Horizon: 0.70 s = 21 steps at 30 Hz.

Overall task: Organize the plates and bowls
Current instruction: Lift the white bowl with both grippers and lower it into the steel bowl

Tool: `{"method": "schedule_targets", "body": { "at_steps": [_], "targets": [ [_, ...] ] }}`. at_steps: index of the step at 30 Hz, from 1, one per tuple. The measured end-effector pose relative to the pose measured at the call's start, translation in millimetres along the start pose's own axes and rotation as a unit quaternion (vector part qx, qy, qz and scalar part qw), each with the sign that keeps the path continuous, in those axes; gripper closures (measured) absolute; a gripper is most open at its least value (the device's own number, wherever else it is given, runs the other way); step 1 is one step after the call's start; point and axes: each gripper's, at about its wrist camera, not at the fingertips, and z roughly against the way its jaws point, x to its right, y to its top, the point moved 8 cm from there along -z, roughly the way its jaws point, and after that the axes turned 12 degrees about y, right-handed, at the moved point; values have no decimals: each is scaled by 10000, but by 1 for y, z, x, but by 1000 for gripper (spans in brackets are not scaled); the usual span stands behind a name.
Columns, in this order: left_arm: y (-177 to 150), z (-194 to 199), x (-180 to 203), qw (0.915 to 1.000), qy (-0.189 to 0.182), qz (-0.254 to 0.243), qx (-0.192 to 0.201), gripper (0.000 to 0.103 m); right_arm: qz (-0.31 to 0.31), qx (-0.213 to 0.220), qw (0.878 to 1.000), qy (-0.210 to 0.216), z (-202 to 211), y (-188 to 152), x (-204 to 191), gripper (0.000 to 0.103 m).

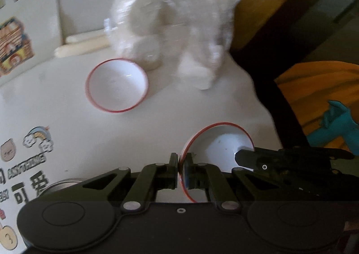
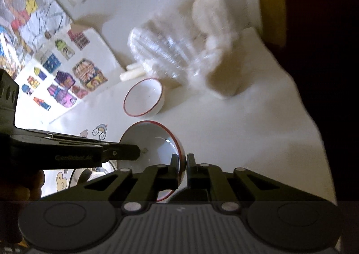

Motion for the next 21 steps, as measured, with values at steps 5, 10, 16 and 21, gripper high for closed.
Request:
{"method": "schedule_targets", "body": {
  "at_steps": [5,10,16,21],
  "targets": [
    [-7,4,33,9990,-287,-335,-6,98,-183,128,9996,-195,29,-13,12,96],
    [-24,-2,57,9968,-480,-594,-226,98,-383,78,9985,-385,46,-33,22,96],
    [-45,-17,73,9937,-507,-840,-545,98,-589,-102,9970,-497,50,-60,31,96],
    [-61,-31,76,9912,-395,-996,-772,98,-626,-286,9961,-555,45,-75,36,96]
  ]
}}
